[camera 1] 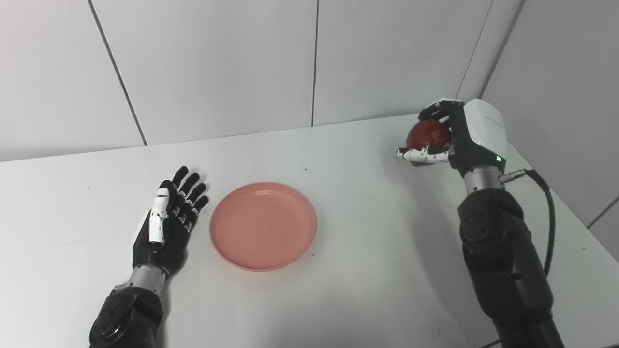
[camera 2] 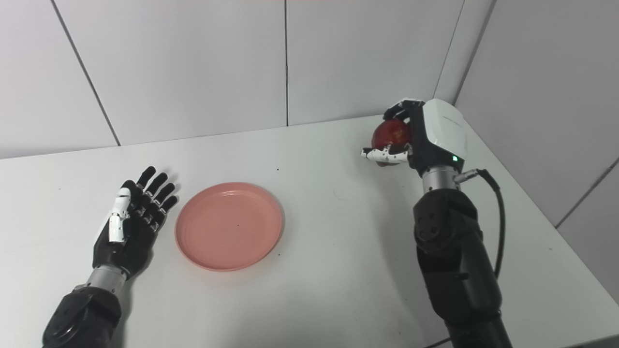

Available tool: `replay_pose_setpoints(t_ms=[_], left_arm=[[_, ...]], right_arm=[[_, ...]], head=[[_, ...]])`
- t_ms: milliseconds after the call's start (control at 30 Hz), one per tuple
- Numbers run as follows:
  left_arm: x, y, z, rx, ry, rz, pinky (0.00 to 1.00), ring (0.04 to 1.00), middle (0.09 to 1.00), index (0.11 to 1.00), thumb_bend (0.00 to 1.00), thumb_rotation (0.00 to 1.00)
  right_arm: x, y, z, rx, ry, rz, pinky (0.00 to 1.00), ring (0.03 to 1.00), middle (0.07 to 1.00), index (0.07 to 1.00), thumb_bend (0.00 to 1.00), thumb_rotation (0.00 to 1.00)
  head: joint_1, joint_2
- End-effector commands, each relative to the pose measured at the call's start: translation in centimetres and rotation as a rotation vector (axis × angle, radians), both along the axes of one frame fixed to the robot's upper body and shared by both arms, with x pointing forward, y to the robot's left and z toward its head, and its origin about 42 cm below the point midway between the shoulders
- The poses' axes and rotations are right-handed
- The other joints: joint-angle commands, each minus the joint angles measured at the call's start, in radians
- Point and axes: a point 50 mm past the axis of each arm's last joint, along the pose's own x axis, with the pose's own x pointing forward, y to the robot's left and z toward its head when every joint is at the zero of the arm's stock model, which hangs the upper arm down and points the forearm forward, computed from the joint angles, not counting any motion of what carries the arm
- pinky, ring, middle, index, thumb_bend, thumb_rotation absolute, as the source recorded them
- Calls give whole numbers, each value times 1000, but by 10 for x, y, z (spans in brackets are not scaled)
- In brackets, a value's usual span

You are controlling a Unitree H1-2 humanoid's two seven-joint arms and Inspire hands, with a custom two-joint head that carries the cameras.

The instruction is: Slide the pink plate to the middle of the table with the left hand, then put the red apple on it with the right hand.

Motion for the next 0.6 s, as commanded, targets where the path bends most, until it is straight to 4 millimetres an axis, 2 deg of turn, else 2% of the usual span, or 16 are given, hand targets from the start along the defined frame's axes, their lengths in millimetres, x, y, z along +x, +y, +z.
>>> replay_pose_setpoints(t_ms=[0, 267, 467, 567], left_arm=[[-6, -5, -11, 9, 66, 7, 951, 942, 951, 939, 381, 1000], [-9, -12, -11, -1, 64, 12, 955, 948, 954, 938, 382, 1000], [-10, -19, -11, -1, 69, 19, 954, 949, 956, 940, 387, 1000], [-12, -22, -11, -9, 70, 21, 956, 950, 956, 940, 385, 1000]], right_arm=[[3, 15, 29, -31, -95, 42, 342, 412, 485, 485, 519, 133], [14, 55, 36, -36, -106, 139, 291, 364, 449, 485, 519, 133], [27, 94, 34, -34, -105, 244, 283, 359, 451, 485, 520, 134], [31, 110, 31, -31, -94, 281, 244, 319, 431, 485, 519, 134]], head=[[6, -2], [44, -8], [85, -13], [101, -15]])
